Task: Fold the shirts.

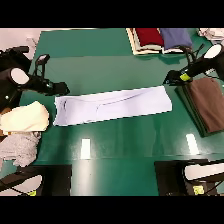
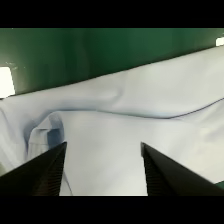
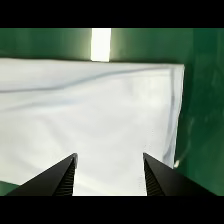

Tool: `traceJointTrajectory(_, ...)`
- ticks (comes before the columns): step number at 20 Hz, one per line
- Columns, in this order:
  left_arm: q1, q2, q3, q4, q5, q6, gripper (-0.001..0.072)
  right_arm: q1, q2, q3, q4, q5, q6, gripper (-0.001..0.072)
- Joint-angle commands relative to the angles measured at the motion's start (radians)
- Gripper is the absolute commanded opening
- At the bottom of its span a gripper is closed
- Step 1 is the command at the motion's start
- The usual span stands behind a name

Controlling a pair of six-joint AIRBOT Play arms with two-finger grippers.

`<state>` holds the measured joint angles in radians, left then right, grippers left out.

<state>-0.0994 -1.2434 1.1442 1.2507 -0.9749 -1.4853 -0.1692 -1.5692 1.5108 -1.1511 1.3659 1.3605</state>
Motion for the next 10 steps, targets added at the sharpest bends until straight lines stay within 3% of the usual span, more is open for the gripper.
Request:
traceJointTrajectory(1,-0.001,-0.008,0.077,-0.001,-0.079,0.001,0.0542,-0.088,-0.024,0.019,0.069,0.082,-0.064,0.0572)
traceJointTrajectory(2,-0.001,-0.008,0.077,-0.003,-0.087,0.0,0.0383,-0.121,-0.024,-0.011,0.071,0.099,-0.065,0.0604)
traceJointTrajectory(3,-0.001,-0.01,0.077,-0.014,-0.096,0.002,0.0144,-0.156,-0.024,-0.053,0.087,0.1,-0.077,0.0609)
traceJointTrajectory(4,-0.001,-0.01,0.077,-0.027,-0.095,0.002,0.0024,-0.189,-0.027,-0.097,0.098,0.095,-0.081,0.0663)
traceJointTrajectory(10,-0.08,-0.013,0.072,-0.085,-0.05,-0.008,0.0022,-0.253,-0.116,-0.288,0.292,0.024,-0.181,0.0675)
